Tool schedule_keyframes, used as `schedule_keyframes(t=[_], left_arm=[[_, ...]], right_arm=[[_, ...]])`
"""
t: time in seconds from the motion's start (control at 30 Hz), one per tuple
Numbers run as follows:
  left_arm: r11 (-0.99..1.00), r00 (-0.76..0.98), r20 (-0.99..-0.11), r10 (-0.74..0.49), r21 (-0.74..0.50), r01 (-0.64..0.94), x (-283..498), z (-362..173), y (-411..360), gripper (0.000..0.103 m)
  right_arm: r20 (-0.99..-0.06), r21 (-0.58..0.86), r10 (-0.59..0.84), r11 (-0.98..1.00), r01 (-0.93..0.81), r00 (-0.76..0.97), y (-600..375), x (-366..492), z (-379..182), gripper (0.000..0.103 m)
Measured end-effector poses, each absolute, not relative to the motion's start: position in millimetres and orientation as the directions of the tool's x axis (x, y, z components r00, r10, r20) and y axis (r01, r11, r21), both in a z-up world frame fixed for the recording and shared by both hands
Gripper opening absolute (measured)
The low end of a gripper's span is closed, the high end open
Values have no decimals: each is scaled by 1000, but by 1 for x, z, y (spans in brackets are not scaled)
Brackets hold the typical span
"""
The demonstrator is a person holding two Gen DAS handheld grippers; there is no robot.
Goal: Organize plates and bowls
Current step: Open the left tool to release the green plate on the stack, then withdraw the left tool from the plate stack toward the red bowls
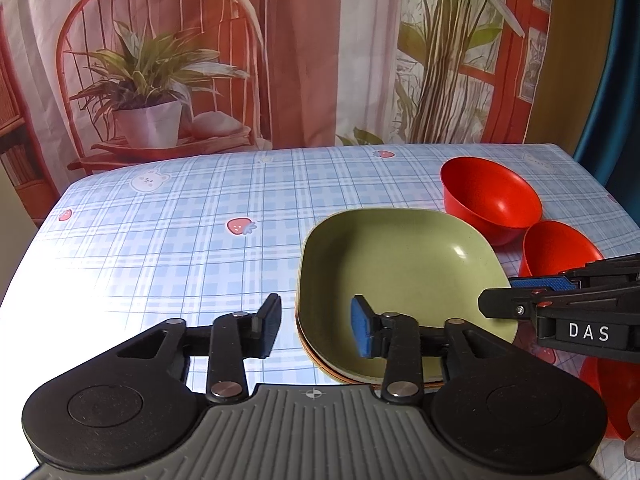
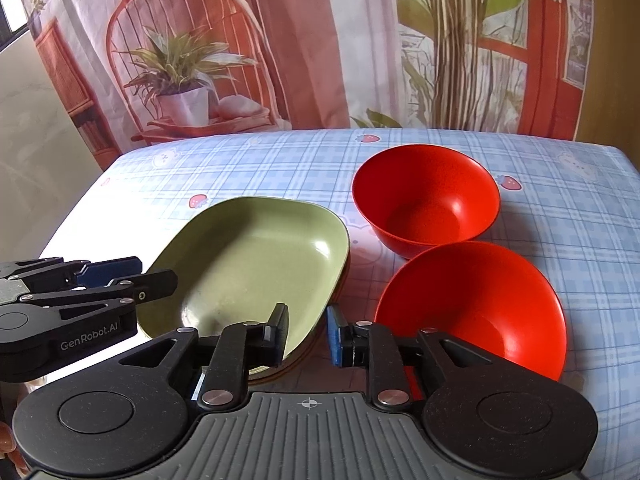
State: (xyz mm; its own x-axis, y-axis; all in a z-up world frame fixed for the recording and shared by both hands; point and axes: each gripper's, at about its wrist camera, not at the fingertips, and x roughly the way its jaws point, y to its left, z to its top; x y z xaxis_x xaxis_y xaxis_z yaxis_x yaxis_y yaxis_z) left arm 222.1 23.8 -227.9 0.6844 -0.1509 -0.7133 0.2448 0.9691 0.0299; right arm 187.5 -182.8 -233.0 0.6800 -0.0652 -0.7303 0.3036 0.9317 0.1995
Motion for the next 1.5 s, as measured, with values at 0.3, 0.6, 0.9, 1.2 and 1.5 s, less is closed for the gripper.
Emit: schedule_keyframes(t=[0.3, 0.6, 0.9, 1.2, 1.5], left_arm=[[971, 711, -685, -161, 19, 239, 207, -204, 22, 47], [977, 734, -660, -158, 5, 215, 182, -189, 15, 49], [976, 751, -642, -151, 23, 216, 161, -183, -1, 60], [972, 763, -627, -158, 36, 232, 145, -179, -14, 63], [970, 761, -624, -178, 18, 242, 131, -180, -33, 63]], right_arm=[[-697, 171, -74, 949, 265, 713, -178, 174, -214, 24], [-671, 133, -83, 964, 229, 737, -176, 151, -198, 24], [-641, 104, -83, 976, 194, 763, -178, 127, -189, 36], [-625, 97, -98, 975, 201, 775, -196, 108, -185, 38], [-597, 91, -106, 976, 198, 795, -217, 84, -181, 39]])
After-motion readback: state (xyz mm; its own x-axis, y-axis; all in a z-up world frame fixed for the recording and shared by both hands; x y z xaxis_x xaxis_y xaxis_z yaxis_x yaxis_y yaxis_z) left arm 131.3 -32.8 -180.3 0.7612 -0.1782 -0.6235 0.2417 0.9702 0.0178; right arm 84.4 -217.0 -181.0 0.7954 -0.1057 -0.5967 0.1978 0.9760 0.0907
